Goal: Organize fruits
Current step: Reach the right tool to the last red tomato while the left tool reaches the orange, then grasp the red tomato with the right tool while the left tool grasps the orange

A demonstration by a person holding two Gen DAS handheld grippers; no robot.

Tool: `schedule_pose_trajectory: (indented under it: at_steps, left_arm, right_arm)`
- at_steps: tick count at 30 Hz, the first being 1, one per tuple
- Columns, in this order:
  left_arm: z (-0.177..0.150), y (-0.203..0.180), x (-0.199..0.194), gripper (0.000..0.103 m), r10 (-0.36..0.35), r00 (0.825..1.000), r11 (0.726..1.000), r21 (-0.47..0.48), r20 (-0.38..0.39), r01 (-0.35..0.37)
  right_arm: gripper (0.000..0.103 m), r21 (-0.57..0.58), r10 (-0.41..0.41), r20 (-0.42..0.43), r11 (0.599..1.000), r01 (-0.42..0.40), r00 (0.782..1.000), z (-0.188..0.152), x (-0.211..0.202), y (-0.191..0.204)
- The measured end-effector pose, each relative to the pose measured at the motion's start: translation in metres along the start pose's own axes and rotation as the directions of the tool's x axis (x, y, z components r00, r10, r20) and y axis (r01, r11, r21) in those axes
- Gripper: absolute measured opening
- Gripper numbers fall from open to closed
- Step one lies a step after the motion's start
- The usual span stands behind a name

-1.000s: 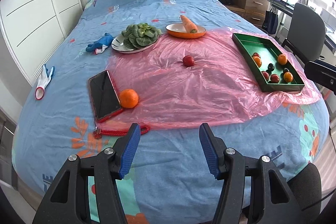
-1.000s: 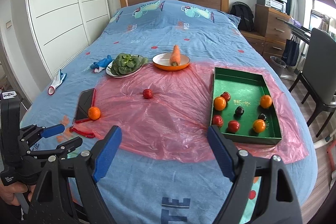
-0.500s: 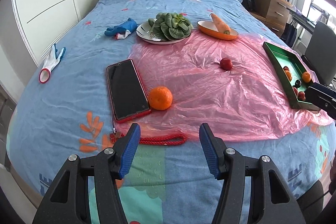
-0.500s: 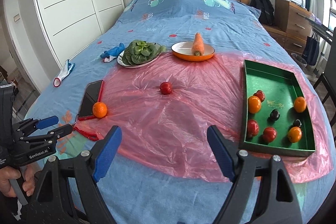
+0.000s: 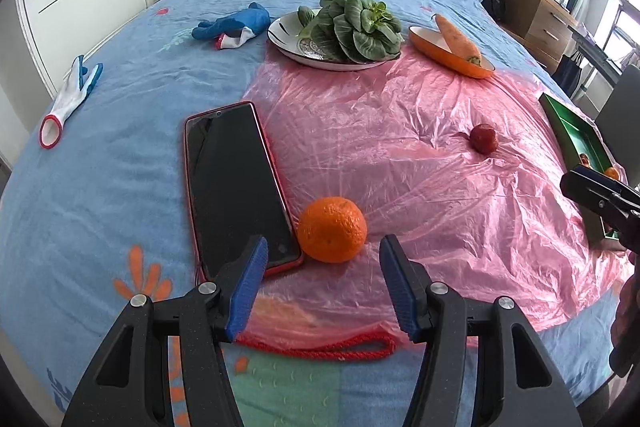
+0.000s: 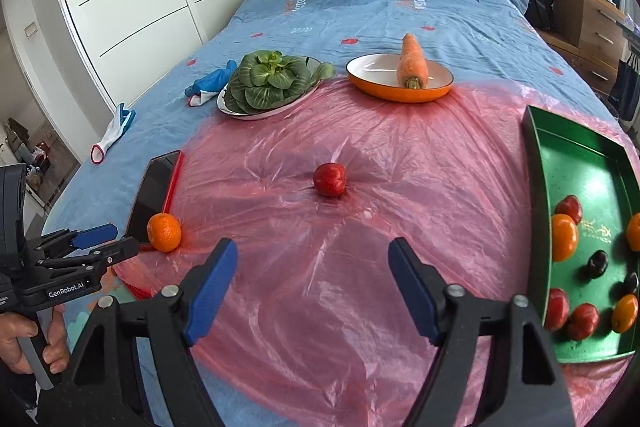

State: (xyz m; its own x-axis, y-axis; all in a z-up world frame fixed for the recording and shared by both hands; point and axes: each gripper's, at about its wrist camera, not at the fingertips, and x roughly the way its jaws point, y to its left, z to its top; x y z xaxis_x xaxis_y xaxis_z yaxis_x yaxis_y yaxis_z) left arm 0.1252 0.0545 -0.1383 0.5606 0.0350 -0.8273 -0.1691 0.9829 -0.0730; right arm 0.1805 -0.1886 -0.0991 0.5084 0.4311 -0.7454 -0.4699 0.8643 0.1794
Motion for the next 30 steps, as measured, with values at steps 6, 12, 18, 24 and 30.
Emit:
schedule_pose_trajectory:
  at_steps: [6, 12, 18, 24, 30]
  left_arm:
    - [0.008, 0.003, 0.023, 0.053, 0.003, 1.000, 1.000, 0.019, -0.012, -0.003]
    - [0.008, -0.002, 0.035, 0.052, -0.015, 1.000, 0.999, 0.042, -0.025, 0.016]
    - [0.005, -0.006, 0.040, 0.052, -0.030, 0.999, 0.998, 0.055, -0.033, 0.031]
    - [0.003, -0.011, 0.042, 0.051, -0.032, 0.999, 0.996, 0.078, -0.029, 0.035]
    - [0.003, -0.006, 0.042, 0.041, -0.033, 0.999, 0.997, 0.069, -0.026, 0.035]
  right_arm:
    - [0.103, -0.013, 0.016, -0.017, 1.000, -0.017, 1.000, 0.017, 0.035, 0.000]
    - [0.103, -0.021, 0.023, -0.028, 1.000, -0.024, 0.999, 0.031, 0.058, 0.000]
    - [0.103, 0.008, 0.029, -0.045, 1.000, -0.029, 0.999, 0.044, 0.078, -0.005]
    - [0.089, 0.021, -0.003, -0.090, 1.000, 0.005, 0.996, 0.046, 0.096, -0.012]
    - [0.077, 0.007, -0.018, -0.120, 1.000, 0.019, 0.993, 0.047, 0.110, -0.012]
